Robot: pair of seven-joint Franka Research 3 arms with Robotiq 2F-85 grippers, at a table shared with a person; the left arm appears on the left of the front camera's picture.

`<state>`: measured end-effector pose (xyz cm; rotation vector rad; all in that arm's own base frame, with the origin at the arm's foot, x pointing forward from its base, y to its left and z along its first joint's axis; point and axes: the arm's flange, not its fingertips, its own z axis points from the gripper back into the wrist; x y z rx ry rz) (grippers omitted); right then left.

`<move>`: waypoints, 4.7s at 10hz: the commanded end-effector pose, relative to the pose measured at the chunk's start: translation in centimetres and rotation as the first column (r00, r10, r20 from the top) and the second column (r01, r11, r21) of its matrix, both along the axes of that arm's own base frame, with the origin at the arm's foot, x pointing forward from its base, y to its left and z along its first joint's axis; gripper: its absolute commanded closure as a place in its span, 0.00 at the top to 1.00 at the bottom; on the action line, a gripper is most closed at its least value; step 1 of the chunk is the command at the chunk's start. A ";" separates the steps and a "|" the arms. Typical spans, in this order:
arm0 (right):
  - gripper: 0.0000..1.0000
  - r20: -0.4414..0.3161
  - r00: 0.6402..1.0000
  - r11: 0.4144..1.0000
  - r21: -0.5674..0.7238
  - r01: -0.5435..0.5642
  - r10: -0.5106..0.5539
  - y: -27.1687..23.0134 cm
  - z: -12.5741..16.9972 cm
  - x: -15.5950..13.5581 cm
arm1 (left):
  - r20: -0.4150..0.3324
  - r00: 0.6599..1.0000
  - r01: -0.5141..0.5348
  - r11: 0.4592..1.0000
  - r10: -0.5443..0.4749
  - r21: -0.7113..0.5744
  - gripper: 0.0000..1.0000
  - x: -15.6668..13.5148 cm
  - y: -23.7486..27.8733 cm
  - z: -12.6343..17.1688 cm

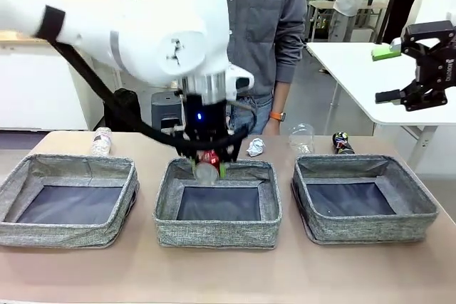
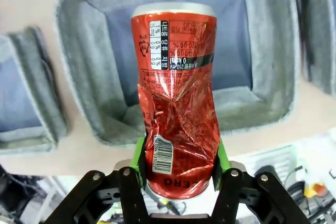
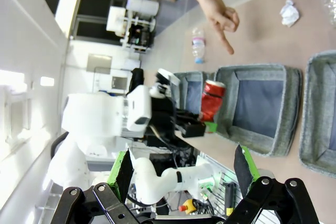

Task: Sort the waste into the appropriate baskets.
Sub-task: Place the picked waste into the Fabric basket indicated by the person, then pick up the waste item pointed out by the person.

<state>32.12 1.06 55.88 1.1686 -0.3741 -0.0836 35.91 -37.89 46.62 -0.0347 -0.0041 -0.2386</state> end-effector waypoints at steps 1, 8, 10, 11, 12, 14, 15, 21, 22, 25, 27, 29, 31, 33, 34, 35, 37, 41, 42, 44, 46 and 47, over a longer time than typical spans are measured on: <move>1.00 0.035 0.999 1.000 0.019 -0.007 0.006 0.1 0.0 0.4 | -0.064 0.997 0.042 0.998 -0.046 -0.054 0.56 -0.9 -0.5 -0.6; 1.00 0.035 0.999 1.000 0.019 -0.007 0.006 0.1 0.0 0.4 | -0.052 0.999 0.007 0.999 -0.009 -0.054 0.59 -0.3 -0.6 -2.9; 1.00 0.035 0.999 1.000 0.019 -0.007 0.006 0.1 0.0 0.4 | -0.042 0.999 0.015 0.998 -0.018 -0.053 1.00 -0.2 -0.6 -2.9; 1.00 0.035 0.999 1.000 0.019 -0.007 0.006 0.1 0.0 0.4 | -0.041 0.999 0.014 0.998 -0.017 -0.053 1.00 -0.1 -0.6 -2.9; 1.00 0.035 0.999 1.000 0.019 -0.007 0.006 0.1 0.0 0.4 | -0.036 0.999 0.009 0.999 -0.011 -0.053 1.00 -0.1 -0.6 -2.8; 1.00 0.035 0.999 1.000 0.019 -0.007 0.006 0.1 0.0 0.4 | -0.032 0.999 0.004 0.998 -0.006 -0.056 1.00 0.0 -0.6 -2.6; 1.00 0.035 0.999 1.000 0.019 -0.007 0.006 0.1 0.0 0.4 | -0.031 0.999 0.003 0.999 -0.005 -0.053 1.00 0.0 -0.5 -2.6; 1.00 0.035 0.999 1.000 0.019 -0.007 0.006 0.1 0.0 0.4 | -0.093 0.975 0.166 0.937 -0.203 -0.309 1.00 1.8 4.6 8.7; 1.00 0.035 0.999 1.000 0.019 -0.007 0.006 0.1 0.0 0.4 | -0.062 0.958 0.226 0.868 -0.281 -0.443 1.00 2.0 6.3 10.9; 1.00 0.035 0.999 1.000 0.019 -0.007 0.006 0.1 0.0 0.4 | 0.055 0.993 0.114 0.685 -0.107 -0.719 1.00 1.6 14.7 12.5; 1.00 0.035 0.999 1.000 0.019 -0.007 0.006 0.1 0.0 0.4 | 0.166 0.985 0.129 0.483 0.035 -0.866 1.00 0.3 22.0 11.5; 1.00 0.035 0.999 1.000 0.019 -0.007 0.006 0.1 0.0 0.4 | -0.107 0.951 -0.200 0.314 0.290 -0.928 1.00 0.2 27.2 9.9; 1.00 0.035 0.999 1.000 0.019 -0.007 0.006 0.1 0.0 0.4 | -0.247 0.904 -0.336 0.226 0.348 -0.914 1.00 0.8 29.6 7.1; 1.00 0.035 0.999 1.000 0.019 -0.007 0.006 0.1 0.0 0.4 | -0.105 0.954 -0.200 0.332 0.282 -0.922 1.00 0.8 29.5 9.0; 1.00 0.035 0.999 1.000 0.019 -0.007 0.006 0.1 0.0 0.4 | -0.105 0.954 -0.200 0.332 0.282 -0.922 1.00 0.8 29.5 9.0; 1.00 0.035 0.999 1.000 0.019 -0.007 0.006 0.1 0.0 0.4 | -0.105 0.954 -0.200 0.332 0.282 -0.922 1.00 0.8 29.5 9.0; 1.00 0.035 0.999 1.000 0.019 -0.007 0.006 0.1 0.0 0.4 | -0.105 0.954 -0.200 0.332 0.282 -0.922 1.00 0.8 29.5 9.0; 1.00 0.035 0.999 1.000 0.019 -0.007 0.006 0.1 0.0 0.4 | -0.105 0.954 -0.200 0.332 0.282 -0.922 1.00 0.8 29.5 9.0; 1.00 0.035 0.999 1.000 0.019 -0.007 0.006 0.1 0.0 0.4 | -0.105 0.954 -0.200 0.332 0.282 -0.922 1.00 0.8 29.5 9.0; 1.00 0.035 0.999 1.000 0.019 -0.007 0.006 0.1 0.0 0.4 | -0.105 0.954 -0.200 0.332 0.282 -0.922 1.00 0.8 29.5 9.0; 1.00 0.035 0.999 1.000 0.019 -0.007 0.006 0.1 0.0 0.4 | -0.105 0.954 -0.200 0.332 0.282 -0.922 1.00 0.8 29.5 9.0; 1.00 0.035 0.999 1.000 0.019 -0.007 0.006 0.1 0.0 0.4 | -0.105 0.954 -0.200 0.332 0.282 -0.922 1.00 0.8 29.5 9.0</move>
